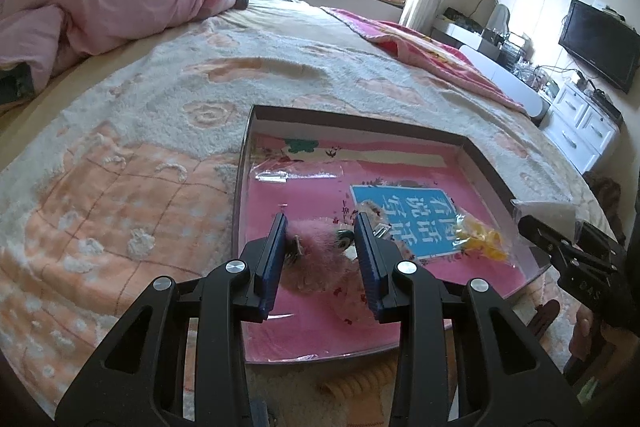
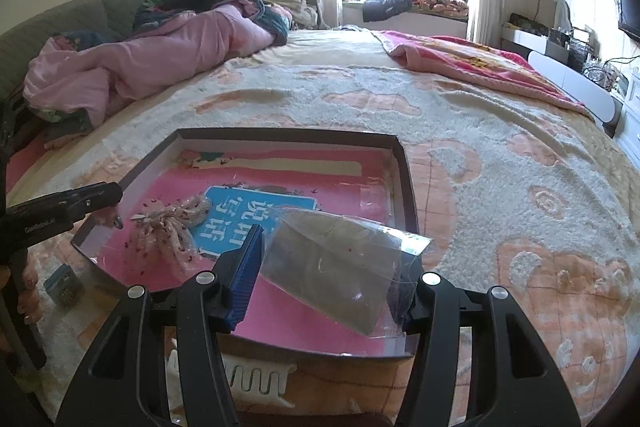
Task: Organize jewelry
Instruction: 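Lower the pom-pom into the tray with the left tool while the right tool releases the sleeve there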
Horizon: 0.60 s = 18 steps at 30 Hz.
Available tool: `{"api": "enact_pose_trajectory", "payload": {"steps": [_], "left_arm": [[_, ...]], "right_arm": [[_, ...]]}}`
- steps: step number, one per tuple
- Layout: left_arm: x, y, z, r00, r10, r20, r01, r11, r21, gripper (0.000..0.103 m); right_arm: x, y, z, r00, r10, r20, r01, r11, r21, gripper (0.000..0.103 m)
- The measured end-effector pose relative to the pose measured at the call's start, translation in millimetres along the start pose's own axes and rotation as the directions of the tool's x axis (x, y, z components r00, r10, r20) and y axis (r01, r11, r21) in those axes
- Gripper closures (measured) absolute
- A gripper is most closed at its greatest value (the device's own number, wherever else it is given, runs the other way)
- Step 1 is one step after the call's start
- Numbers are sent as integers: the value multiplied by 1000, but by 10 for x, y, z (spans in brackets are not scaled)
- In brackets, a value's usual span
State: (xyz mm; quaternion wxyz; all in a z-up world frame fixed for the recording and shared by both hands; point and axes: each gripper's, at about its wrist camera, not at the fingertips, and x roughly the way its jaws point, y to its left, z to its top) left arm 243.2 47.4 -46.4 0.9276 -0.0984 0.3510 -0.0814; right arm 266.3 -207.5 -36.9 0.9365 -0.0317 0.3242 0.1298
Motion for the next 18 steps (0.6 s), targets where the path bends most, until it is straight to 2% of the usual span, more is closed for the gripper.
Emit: {"api": "enact_pose_trajectory", "payload": {"steps": [18], "left_arm": [[82, -22, -114, 999, -6, -48, 7, 1000, 11, 77]], "right_arm": [[312, 34, 2, 994, 34, -105, -35, 999, -8, 48]]}}
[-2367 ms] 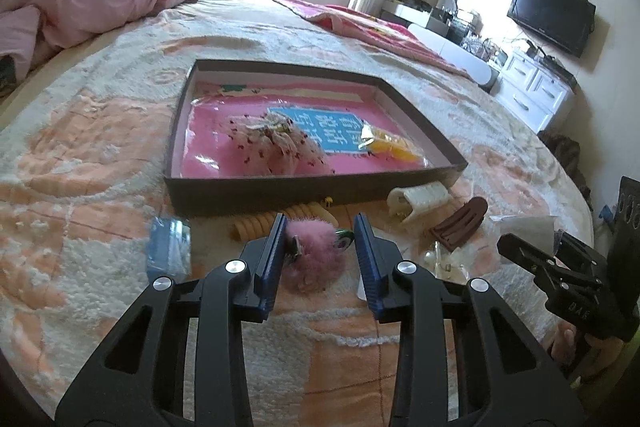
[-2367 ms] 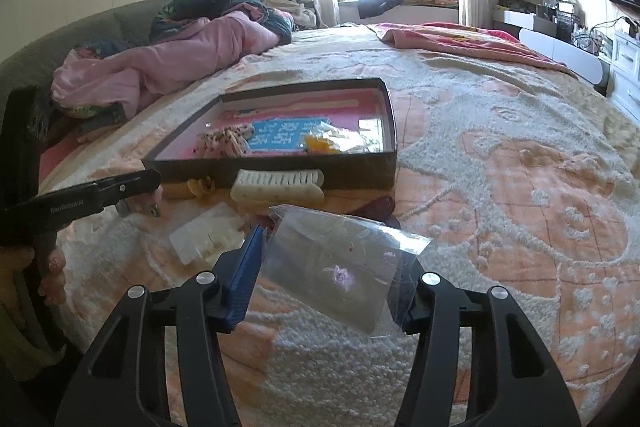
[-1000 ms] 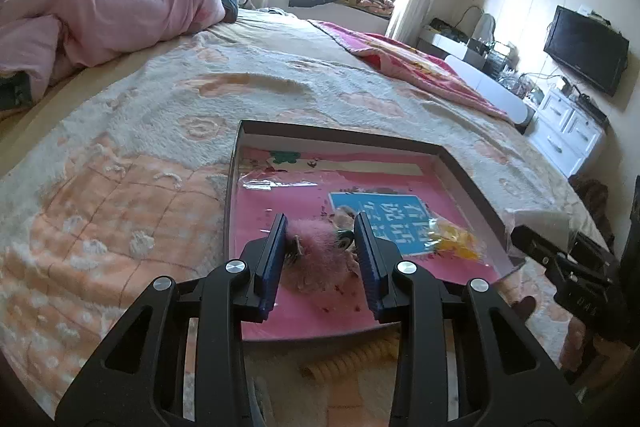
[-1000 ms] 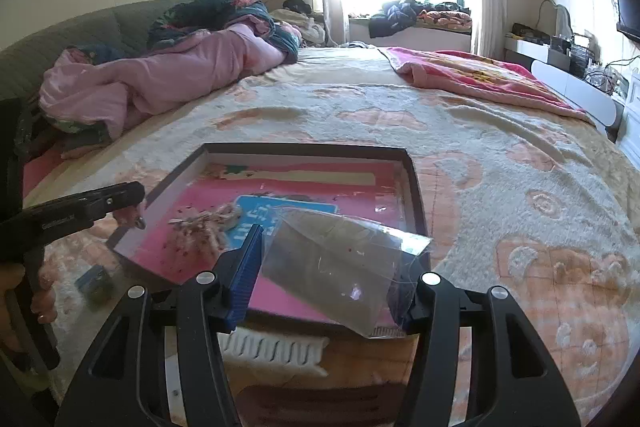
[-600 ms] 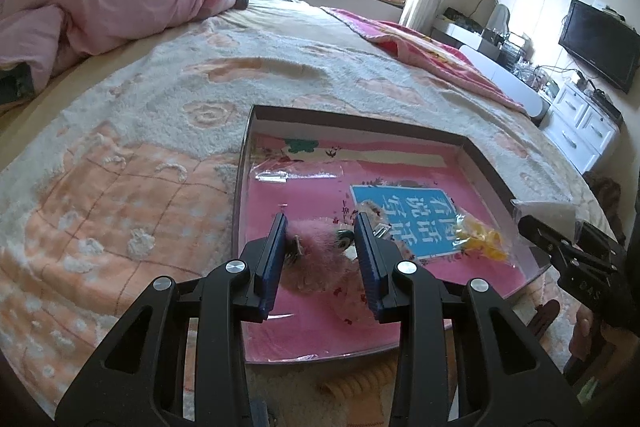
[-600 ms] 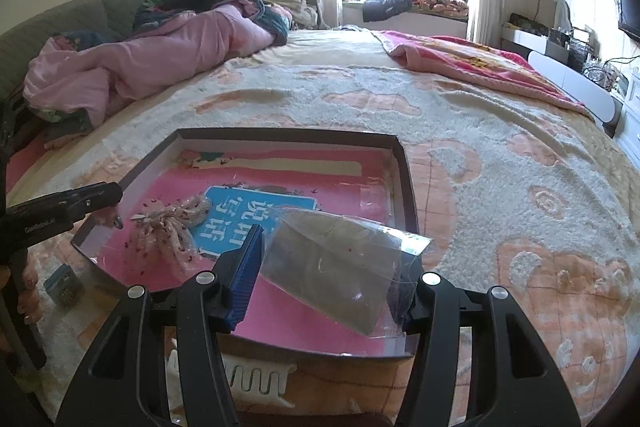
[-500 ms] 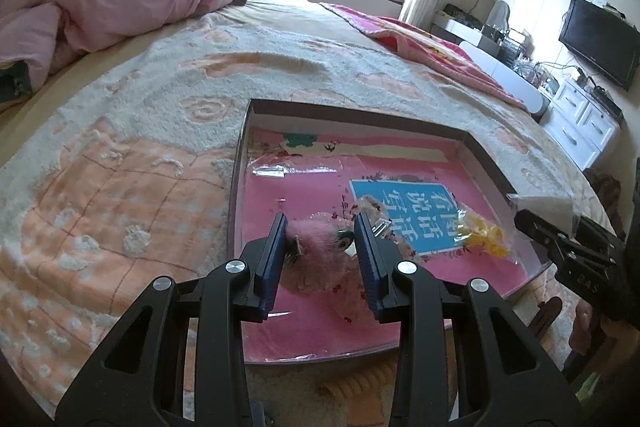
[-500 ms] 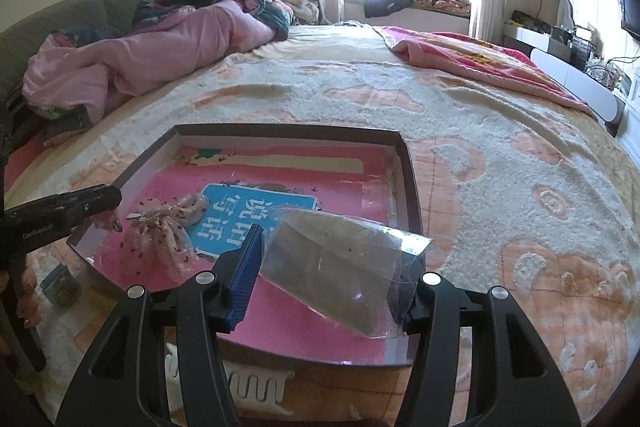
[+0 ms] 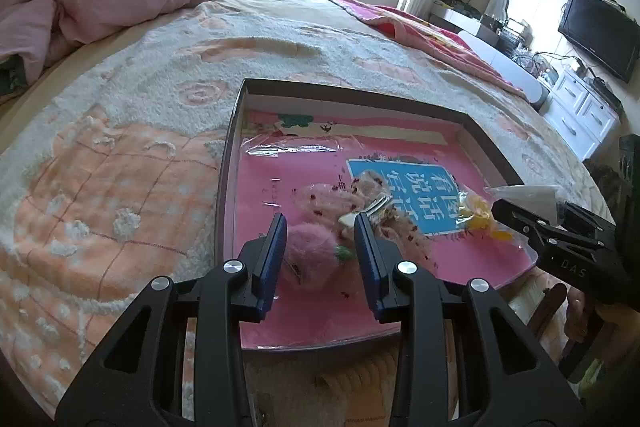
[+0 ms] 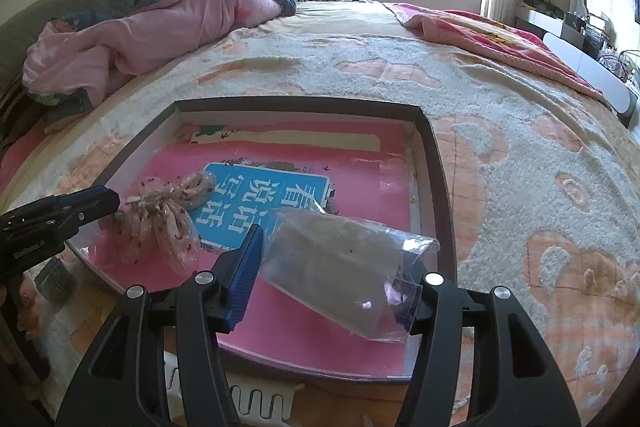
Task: Organize jewelry
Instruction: 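Lower the pom-pom into the tray with the left tool while the right tool releases the sleeve there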
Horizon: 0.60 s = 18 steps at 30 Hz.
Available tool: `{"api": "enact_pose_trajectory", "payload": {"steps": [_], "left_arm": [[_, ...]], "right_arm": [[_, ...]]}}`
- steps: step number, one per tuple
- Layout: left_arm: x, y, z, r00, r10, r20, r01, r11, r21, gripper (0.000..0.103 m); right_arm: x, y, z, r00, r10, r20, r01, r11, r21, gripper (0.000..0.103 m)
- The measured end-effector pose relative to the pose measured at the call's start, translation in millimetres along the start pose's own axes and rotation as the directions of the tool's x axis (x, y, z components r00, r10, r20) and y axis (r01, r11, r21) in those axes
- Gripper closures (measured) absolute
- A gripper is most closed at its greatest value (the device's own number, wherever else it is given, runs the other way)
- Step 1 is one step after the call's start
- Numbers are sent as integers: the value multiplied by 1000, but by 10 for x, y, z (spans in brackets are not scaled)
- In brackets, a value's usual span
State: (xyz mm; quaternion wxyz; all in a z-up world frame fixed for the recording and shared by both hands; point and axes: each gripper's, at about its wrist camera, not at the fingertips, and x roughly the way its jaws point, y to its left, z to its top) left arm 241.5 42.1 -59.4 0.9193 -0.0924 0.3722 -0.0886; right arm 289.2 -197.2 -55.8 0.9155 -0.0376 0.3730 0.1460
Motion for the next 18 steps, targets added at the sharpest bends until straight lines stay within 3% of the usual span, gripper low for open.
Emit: {"api": "enact_pose_trajectory", "payload": {"steps": [7, 10, 12, 18], "left_arm": [[-11, -14, -2, 1000, -3, 2, 3, 1000, 0, 77], [-36, -30, -10, 1000, -5, 6, 5, 1000, 0, 77], [-60, -40, -17, 1000, -4, 10, 4, 1000, 0, 77], [-157, -39, -30, 999, -12, 30, 13, 1000, -12, 72]], "right_arm": [[-2, -2, -45, 1000, -1, -15, 1, 1000, 6, 43], [-34, -4, -74, 1000, 2, -11, -2, 1000, 14, 35], [-80, -6, -101, 1000, 4, 2, -4, 1000, 22, 24], [-266, 28, -186, 999, -2, 42, 1, 1000, 24, 16]]}}
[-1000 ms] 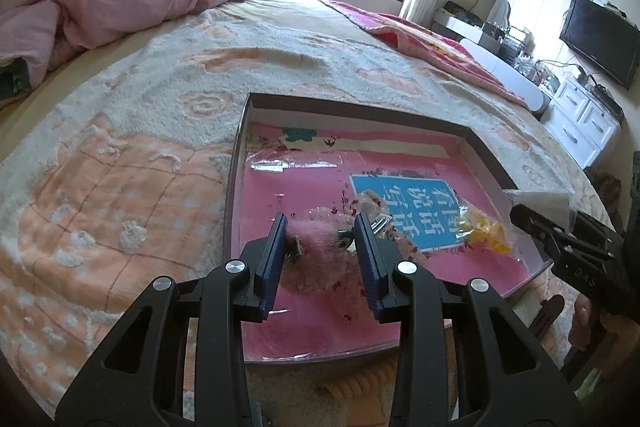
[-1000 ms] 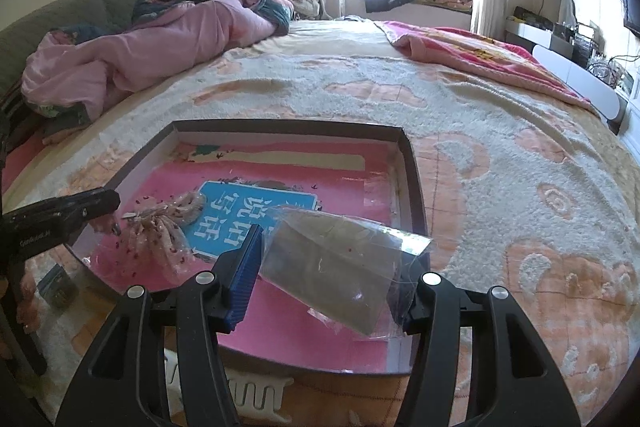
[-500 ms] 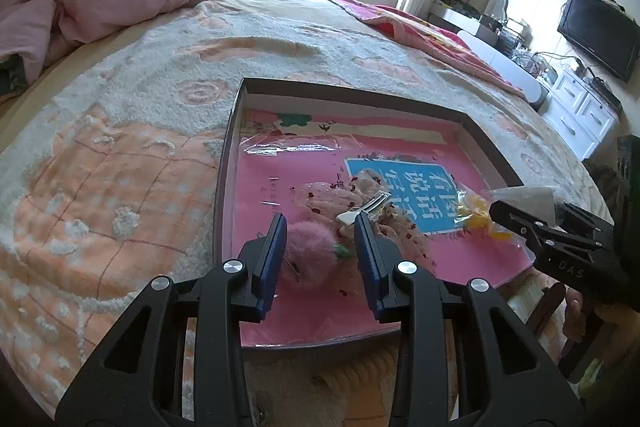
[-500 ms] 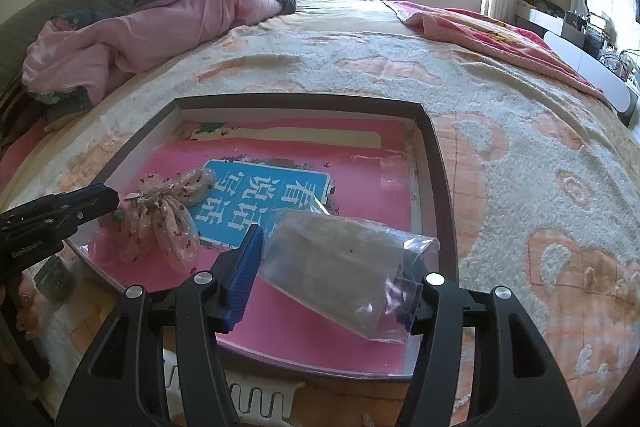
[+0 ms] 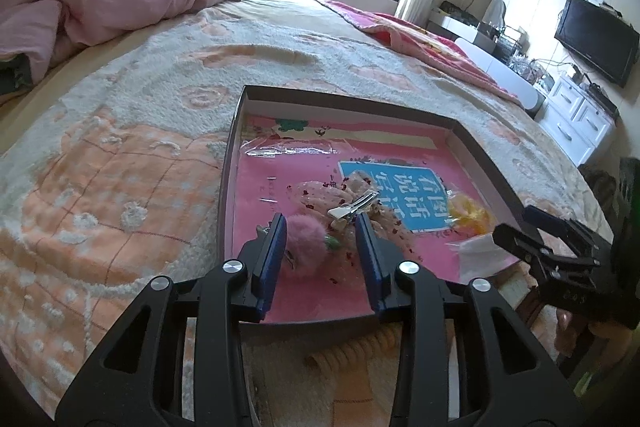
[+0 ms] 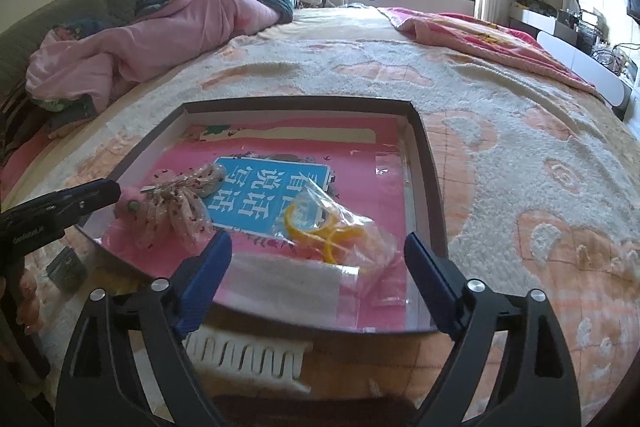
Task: Organize jewelry
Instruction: 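Lower the pom-pom into the tray with the left tool while the right tool releases the sleeve there, then withdraw both tools from the tray toward the blue box and pearl earrings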
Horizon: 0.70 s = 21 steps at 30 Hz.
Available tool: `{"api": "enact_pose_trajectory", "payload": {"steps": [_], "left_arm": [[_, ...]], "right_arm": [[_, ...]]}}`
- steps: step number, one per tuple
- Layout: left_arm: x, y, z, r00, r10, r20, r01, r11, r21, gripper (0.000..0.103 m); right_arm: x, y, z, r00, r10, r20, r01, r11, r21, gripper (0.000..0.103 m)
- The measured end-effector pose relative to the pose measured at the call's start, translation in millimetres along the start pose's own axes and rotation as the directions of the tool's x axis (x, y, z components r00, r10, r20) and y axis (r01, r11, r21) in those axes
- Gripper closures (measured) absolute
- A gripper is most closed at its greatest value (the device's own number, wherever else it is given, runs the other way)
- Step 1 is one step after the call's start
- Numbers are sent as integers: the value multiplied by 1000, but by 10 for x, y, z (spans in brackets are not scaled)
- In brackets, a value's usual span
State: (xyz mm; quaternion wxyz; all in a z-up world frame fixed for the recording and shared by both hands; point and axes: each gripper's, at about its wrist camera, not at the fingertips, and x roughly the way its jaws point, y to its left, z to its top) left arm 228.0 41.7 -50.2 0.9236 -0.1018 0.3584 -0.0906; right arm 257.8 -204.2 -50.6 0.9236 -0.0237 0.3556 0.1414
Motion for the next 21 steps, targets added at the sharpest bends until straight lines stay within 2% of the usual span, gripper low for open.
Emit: {"api": "enact_pose_trajectory", "payload": {"steps": [7, 11, 17, 21], "left_arm": [[-128, -36, -23, 1000, 3, 20, -3, 1000, 12, 69], [-201, -36, -32, 999, 5, 32, -5, 1000, 11, 62], [-332, -59, -48, 999, 0, 53, -2, 1000, 21, 49], [-448, -91, -65, 997, -3, 73, 1, 1000, 32, 34]], "right_arm": [[-253, 53, -112, 999, 0, 43, 1, 1000, -6, 13], [-381, 58, -152, 998, 4, 67, -5, 1000, 9, 10], [-553, 54, -200, 996, 7, 89, -9, 1000, 25, 9], [-690, 58, -235, 994, 6, 106, -9, 1000, 28, 9]]}}
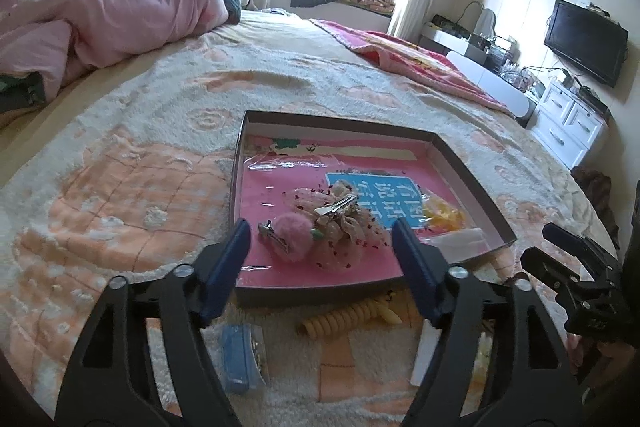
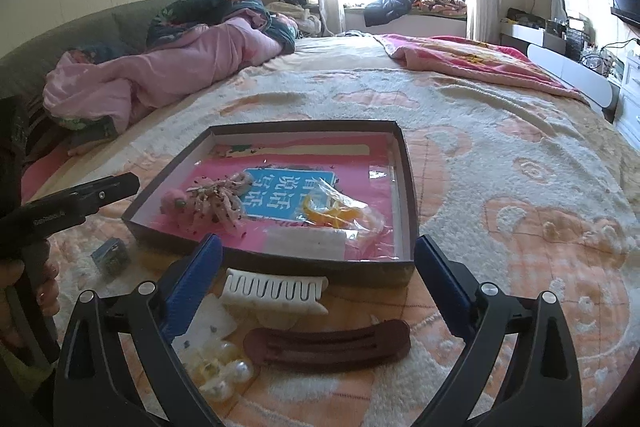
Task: Organize jewelry
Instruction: 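Withdraw both tools from the tray toward the blue box and pearl earrings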
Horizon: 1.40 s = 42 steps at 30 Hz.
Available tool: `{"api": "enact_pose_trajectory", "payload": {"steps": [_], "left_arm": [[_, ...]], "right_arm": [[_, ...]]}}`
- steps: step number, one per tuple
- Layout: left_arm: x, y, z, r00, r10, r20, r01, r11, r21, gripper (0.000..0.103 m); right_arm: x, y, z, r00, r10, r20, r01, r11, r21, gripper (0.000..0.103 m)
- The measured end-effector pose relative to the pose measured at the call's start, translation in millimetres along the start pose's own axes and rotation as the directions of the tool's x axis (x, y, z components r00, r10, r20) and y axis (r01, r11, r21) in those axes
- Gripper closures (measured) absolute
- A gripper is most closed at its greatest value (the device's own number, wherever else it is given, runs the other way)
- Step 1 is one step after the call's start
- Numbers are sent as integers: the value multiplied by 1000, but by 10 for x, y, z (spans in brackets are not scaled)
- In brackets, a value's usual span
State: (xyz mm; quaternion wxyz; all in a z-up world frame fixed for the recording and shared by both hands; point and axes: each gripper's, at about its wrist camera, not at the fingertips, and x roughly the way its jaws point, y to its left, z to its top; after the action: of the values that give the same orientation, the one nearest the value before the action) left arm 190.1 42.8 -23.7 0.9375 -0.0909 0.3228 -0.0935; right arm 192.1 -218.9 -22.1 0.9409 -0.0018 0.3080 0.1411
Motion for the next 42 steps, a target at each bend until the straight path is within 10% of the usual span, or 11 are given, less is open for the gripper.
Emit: {"api": "enact_pose_trajectory", "payload": {"steps": [8, 42], "left_arm": [[-221, -91, -72, 999, -4, 37, 3, 1000, 21, 13], [-514, 115, -459, 999, 48, 13, -49, 998, 42, 11]], "right_arm": [[-255, 65, -54, 999, -2, 33, 2, 1000, -12, 8], [-427, 497, -512, 998, 52, -25, -54, 995, -81, 8]]}}
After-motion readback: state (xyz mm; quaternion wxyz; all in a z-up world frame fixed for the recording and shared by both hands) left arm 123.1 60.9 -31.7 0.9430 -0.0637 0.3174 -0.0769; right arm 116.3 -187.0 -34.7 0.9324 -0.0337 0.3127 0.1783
